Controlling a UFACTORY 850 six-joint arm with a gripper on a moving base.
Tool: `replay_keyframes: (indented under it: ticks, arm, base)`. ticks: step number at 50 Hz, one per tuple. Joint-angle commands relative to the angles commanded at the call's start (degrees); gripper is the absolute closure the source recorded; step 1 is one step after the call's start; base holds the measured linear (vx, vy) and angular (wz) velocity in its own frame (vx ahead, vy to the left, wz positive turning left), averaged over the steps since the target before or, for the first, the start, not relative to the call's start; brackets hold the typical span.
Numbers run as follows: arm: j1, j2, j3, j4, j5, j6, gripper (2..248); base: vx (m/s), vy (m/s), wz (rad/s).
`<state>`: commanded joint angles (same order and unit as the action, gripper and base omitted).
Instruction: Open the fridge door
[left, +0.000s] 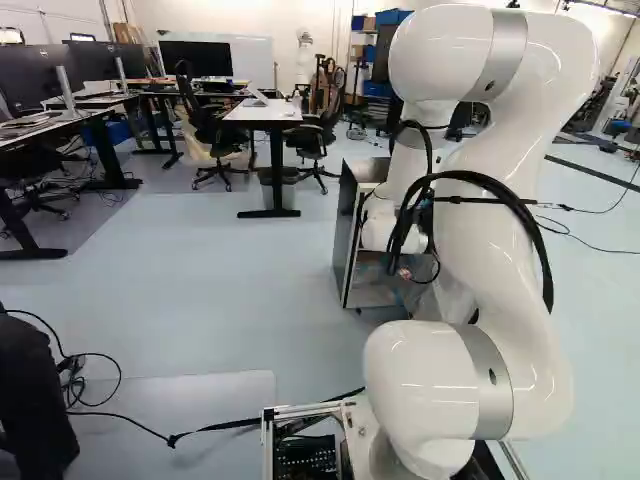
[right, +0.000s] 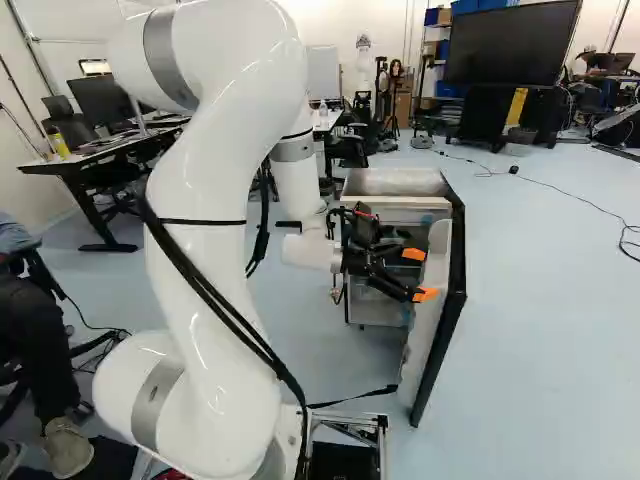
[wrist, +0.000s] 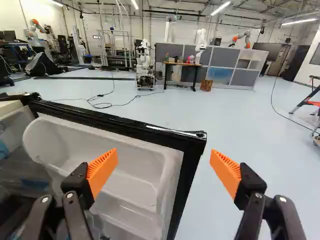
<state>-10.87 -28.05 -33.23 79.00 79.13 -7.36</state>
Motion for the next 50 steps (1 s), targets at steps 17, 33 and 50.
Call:
replay_keyframes:
  ticks: [17, 33, 50]
  arm:
    - [0.7, 2.8, 1.8, -5.1, -1.9, 0.5, 3]
    - [1.6, 6.5, 4.2, -11.6, -4.3, 1.1, 3]
    - [2.8, 11.3, 7.2, -20.2, -7.4, 1.9, 3]
  base:
    - [0.0, 0.0, 0.0]
    - [0.0, 0.0, 0.0]
    - [0.0, 0.0, 0.0]
